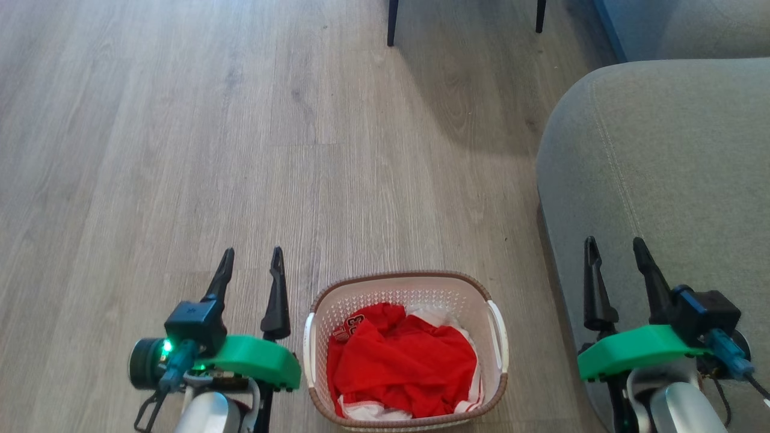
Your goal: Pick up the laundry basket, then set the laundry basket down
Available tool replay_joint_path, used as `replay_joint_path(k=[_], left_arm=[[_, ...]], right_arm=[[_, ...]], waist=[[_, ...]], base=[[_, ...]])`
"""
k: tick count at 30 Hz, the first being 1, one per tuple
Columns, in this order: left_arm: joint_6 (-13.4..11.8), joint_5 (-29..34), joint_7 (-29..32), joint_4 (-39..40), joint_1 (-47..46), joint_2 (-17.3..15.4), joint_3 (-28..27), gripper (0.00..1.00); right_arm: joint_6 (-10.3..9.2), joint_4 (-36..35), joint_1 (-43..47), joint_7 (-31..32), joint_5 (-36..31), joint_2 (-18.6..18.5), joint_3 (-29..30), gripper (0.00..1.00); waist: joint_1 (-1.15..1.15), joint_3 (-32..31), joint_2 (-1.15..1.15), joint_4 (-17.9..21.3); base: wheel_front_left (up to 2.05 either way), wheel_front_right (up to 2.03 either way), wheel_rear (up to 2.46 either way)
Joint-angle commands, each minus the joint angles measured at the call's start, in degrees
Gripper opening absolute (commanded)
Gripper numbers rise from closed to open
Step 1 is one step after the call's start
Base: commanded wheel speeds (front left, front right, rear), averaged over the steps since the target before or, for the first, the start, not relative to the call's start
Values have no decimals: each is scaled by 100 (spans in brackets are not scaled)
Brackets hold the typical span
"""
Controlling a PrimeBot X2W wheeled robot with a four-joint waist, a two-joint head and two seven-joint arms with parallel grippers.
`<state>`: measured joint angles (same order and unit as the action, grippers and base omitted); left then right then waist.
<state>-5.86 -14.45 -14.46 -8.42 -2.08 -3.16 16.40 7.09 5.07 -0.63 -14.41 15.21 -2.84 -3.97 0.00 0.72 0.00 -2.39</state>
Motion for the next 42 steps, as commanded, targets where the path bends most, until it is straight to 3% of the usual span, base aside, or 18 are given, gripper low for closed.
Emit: replay_joint_path(k=[1, 40, 41, 42], left_arm=[[26, -2, -53, 196, -135, 28, -190, 100], [212, -164, -53, 95, -102, 28, -185, 100], [190, -148, 0, -52, 3, 1, -20, 0], [183, -154, 8, -133, 6, -2, -18, 0]], right_arm=[[40, -188, -128, -59, 26, -4, -149, 100], [40, -111, -129, -59, 31, -4, -158, 100], [0, 61, 0, 0, 49, 1, -13, 0], [0, 139, 3, 4, 51, 1, -15, 0]], waist=[[0, -2, 0, 1], [0, -8, 0, -43], [0, -9, 0, -43], [0, -9, 0, -43]], base=[[0, 0, 0], [0, 0, 0], [0, 0, 0], [0, 0, 0]])
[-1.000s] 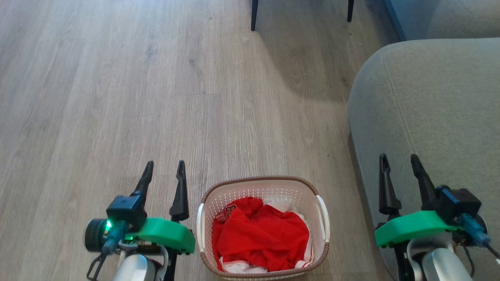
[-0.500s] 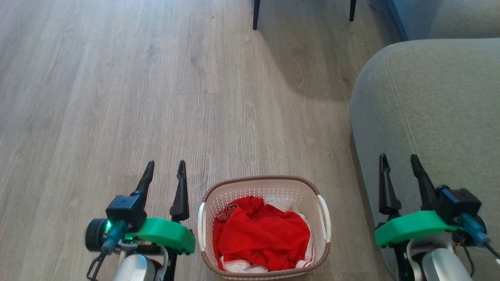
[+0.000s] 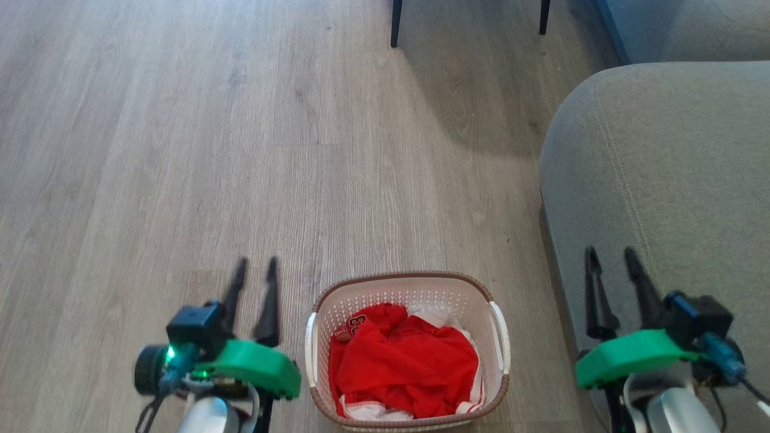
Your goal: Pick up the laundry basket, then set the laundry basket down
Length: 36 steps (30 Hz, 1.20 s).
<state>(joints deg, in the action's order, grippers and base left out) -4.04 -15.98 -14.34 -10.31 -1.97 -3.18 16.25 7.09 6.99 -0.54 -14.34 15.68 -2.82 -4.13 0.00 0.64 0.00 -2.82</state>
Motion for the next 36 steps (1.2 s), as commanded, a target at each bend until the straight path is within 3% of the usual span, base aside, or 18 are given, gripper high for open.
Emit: replay_joint_path(k=[1, 36], left_arm=[[1, -4, 5, -39, 16, 0, 1, 0], [302, -2125, 434, -228, -39, -101, -445, 0]], right_arm=[[0, 43, 11, 10, 4, 1, -3, 0], [10, 308, -96, 449, 2117, -96, 144, 0]], waist=[[0, 0, 0, 0], [0, -12, 0, 74]], base=[[0, 0, 0], [0, 0, 0]])
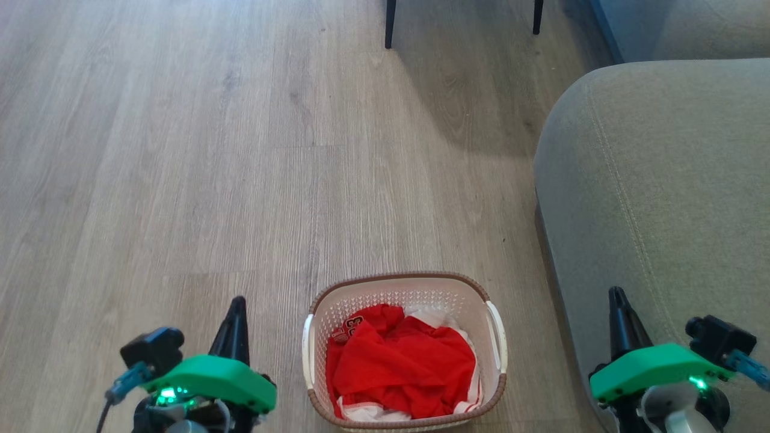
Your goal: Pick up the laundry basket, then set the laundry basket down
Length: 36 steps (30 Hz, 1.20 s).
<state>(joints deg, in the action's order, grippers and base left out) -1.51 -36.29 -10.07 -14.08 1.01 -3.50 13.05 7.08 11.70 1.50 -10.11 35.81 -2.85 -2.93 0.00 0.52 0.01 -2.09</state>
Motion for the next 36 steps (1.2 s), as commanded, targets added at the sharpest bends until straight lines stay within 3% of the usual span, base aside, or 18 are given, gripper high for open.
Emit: replay_joint_path(k=[1, 36], left_arm=[[58, -157, 21, 149, -340, -71, -140, 0], [372, -2280, 533, 108, -469, -108, -696, 0]], right_arm=[[11, -158, -305, 41, 168, -95, 30, 0], [22, -19, -469, 561, 2290, -134, 268, 0]], waist=[[0, 0, -1, 3], [0, -13, -1, 79]], base=[[0, 0, 0], [0, 0, 0]])
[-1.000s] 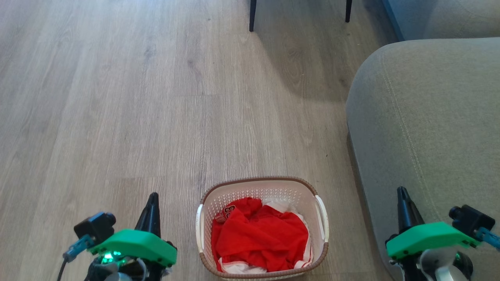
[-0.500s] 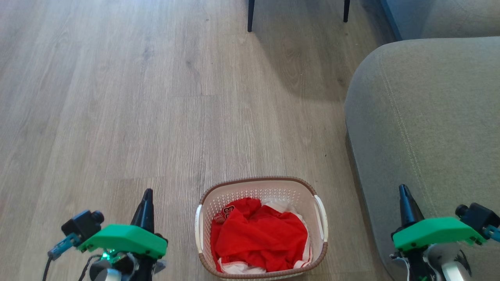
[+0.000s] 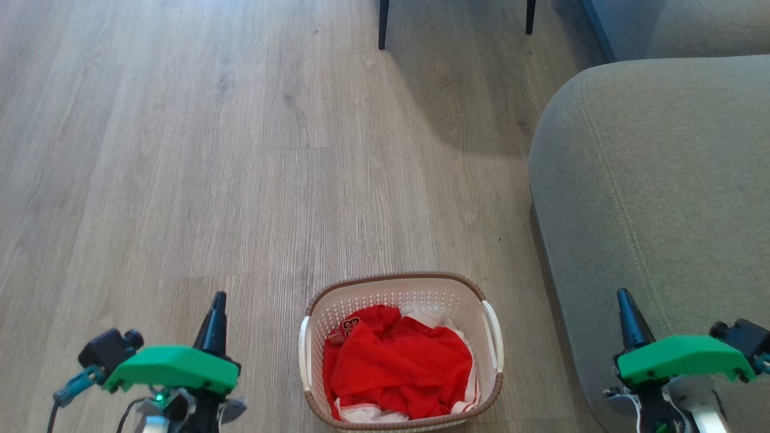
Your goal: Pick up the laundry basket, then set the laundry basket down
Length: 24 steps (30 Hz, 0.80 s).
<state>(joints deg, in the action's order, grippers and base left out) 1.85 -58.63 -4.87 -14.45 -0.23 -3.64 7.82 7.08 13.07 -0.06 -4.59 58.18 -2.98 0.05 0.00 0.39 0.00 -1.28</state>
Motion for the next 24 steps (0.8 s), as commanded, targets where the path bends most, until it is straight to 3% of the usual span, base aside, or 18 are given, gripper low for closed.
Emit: replay_joint_path(k=[1, 24], left_arm=[[45, -108, 29, 144, -348, -94, -191, 0], [266, -1573, 419, 105, -445, -94, -619, 0]], right_arm=[[22, -152, -317, 25, 114, -122, -22, 0], [30, -52, -435, 417, 1583, -127, 178, 0]], waist=[[0, 0, 0, 1], [0, -9, 0, 55]], base=[[0, 0, 0], [0, 0, 0]])
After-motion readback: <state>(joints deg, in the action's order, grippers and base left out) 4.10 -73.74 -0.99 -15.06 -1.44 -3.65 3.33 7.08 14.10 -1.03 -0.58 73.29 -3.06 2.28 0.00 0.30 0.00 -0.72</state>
